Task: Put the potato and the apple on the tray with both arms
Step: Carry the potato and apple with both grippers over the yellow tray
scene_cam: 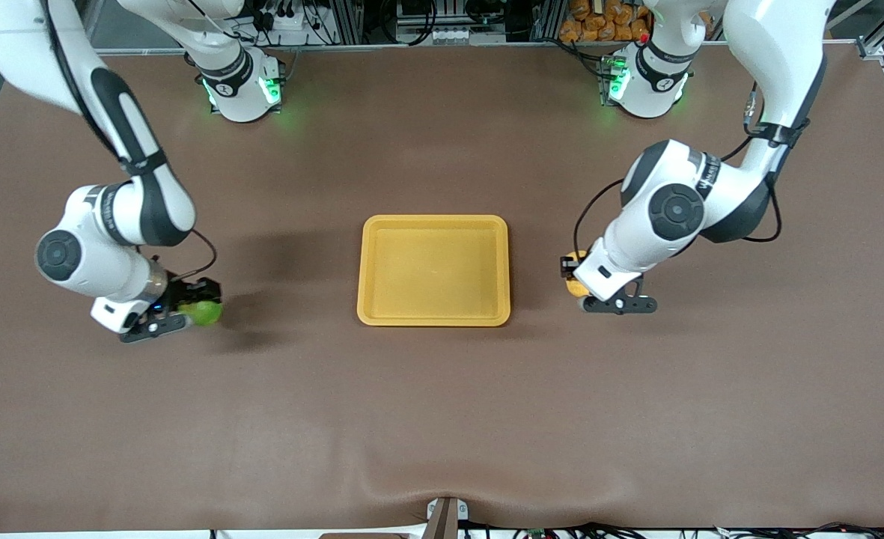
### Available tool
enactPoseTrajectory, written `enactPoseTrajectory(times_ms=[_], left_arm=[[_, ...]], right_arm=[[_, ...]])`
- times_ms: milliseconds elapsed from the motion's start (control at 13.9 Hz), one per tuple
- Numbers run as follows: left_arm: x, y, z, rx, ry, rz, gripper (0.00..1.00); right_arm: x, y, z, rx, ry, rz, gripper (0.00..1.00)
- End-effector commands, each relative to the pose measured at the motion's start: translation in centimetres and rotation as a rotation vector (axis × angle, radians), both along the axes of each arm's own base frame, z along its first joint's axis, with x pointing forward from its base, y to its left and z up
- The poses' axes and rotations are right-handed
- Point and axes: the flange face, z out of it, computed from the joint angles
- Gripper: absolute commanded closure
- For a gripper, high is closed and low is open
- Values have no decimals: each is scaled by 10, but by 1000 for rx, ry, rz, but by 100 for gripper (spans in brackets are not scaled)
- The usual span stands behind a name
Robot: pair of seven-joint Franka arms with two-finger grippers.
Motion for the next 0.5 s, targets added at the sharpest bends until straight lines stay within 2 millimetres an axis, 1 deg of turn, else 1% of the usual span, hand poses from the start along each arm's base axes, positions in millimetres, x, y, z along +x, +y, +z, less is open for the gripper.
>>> enactPoseTrajectory(times_ms=[0, 72, 215, 359, 430], left_arm=[[-1, -23, 7, 9, -11, -8, 100], [1, -30, 4, 2, -8, 0, 100], [-1, -46, 0, -7, -6, -10, 100], [-3, -56, -8, 9, -18, -43, 100], [-4, -61, -14, 26, -34, -69, 100]], right_arm=[[-16, 50, 36, 23, 1, 155, 100], [-19, 68, 46, 33, -16, 233, 100], [-23, 96, 51, 52, -34, 350, 100], [-31, 124, 52, 64, -30, 377, 100], [-33, 130, 51, 63, -21, 333, 100]])
